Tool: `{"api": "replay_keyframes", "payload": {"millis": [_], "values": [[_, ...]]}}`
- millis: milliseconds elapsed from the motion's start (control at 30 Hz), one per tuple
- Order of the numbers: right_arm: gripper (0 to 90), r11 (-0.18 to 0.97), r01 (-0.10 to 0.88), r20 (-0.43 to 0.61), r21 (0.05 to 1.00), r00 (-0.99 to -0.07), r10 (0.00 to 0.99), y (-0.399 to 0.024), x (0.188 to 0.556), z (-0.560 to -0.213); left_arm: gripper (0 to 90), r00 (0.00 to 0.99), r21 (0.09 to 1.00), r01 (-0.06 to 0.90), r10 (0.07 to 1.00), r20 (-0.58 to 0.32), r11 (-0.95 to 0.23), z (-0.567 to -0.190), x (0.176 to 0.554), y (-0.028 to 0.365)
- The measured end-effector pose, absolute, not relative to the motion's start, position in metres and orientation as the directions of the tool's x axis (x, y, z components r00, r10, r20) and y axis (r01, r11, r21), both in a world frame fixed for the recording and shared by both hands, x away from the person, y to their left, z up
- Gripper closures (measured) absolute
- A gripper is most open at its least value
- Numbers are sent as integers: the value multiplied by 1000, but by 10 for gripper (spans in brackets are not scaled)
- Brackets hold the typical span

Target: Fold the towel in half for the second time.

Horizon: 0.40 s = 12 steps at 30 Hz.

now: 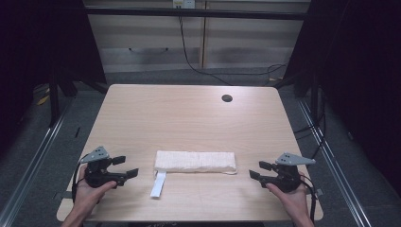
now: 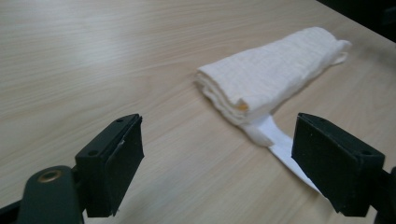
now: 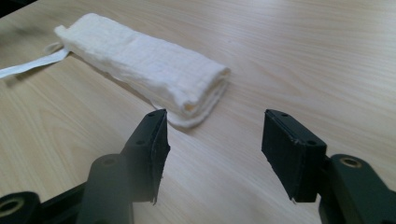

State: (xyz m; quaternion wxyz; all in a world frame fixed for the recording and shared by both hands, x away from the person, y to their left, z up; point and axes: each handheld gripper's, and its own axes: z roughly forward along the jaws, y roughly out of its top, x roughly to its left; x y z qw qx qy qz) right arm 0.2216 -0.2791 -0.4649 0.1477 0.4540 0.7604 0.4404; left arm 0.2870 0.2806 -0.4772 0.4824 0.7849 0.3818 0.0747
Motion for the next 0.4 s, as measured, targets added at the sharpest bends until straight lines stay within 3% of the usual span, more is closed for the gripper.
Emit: {"api": "replay_keyframes", "payload": {"millis": [267, 400], "values": [[371, 135, 586, 188, 799, -457, 870, -305, 207, -480, 165, 650, 779, 585, 704, -285, -225, -495, 289, 289], [341, 98, 581, 193, 808, -418, 888, -313, 208, -482, 164, 679, 779, 560, 695, -238, -281, -497, 288, 286]]}}
